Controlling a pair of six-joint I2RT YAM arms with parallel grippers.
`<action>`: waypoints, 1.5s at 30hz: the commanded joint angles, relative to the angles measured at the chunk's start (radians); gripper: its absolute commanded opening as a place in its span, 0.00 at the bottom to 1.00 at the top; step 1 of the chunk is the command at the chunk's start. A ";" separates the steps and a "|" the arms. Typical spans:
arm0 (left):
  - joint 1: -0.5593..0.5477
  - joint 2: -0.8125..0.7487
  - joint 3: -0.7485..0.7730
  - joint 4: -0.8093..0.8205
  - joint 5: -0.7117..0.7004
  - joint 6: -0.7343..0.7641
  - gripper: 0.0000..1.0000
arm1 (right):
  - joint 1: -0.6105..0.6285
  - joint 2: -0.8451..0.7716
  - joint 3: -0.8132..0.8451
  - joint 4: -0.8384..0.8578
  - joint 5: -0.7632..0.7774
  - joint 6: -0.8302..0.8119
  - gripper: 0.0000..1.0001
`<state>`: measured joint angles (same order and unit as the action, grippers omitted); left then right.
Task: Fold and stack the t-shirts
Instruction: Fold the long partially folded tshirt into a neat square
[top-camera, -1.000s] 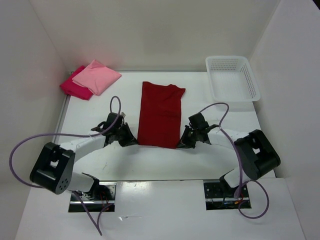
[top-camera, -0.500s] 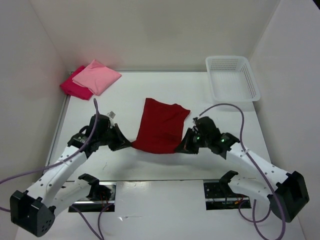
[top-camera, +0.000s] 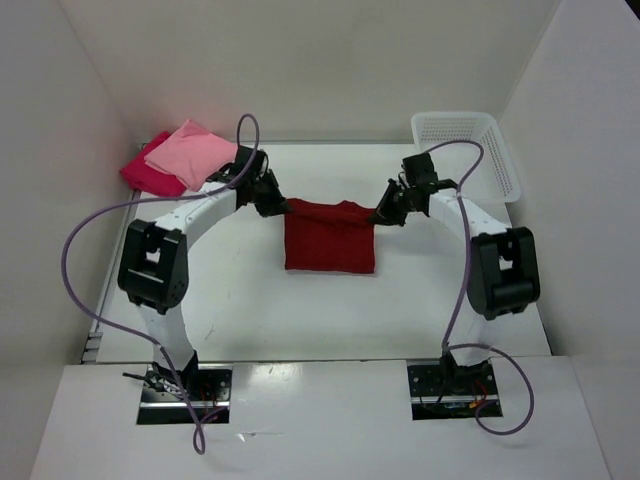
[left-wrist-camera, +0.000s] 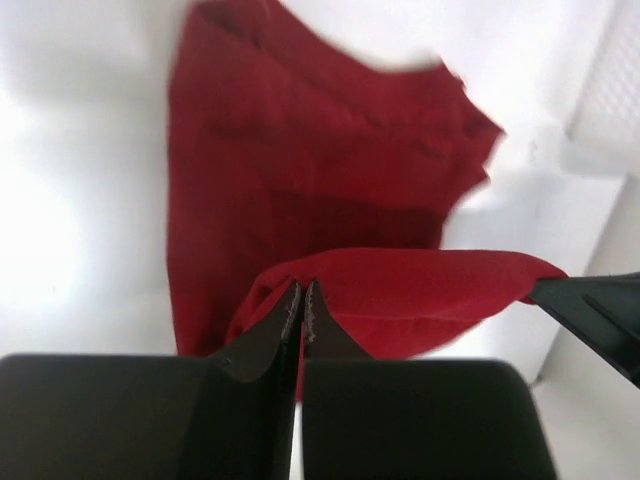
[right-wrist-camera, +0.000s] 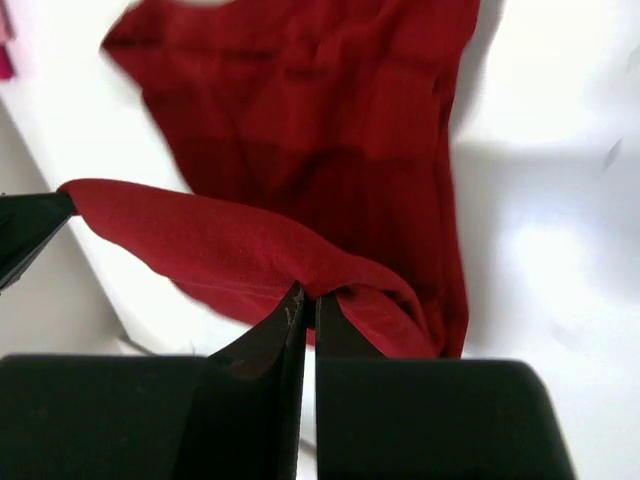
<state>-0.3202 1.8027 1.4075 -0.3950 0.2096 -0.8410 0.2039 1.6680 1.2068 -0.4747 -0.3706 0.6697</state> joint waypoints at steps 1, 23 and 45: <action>0.044 0.107 0.109 0.053 -0.070 0.020 0.00 | -0.027 0.125 0.140 0.036 0.035 -0.071 0.00; 0.083 0.014 0.040 0.343 -0.024 -0.084 0.59 | 0.006 0.200 0.394 0.062 0.098 -0.041 0.48; -0.120 0.017 -0.611 0.547 0.073 -0.188 0.52 | 0.111 0.185 -0.266 0.318 0.134 0.096 0.00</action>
<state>-0.4179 1.8286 0.9020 0.2600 0.2863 -1.0306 0.2966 1.8435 1.0100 -0.1467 -0.3286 0.7662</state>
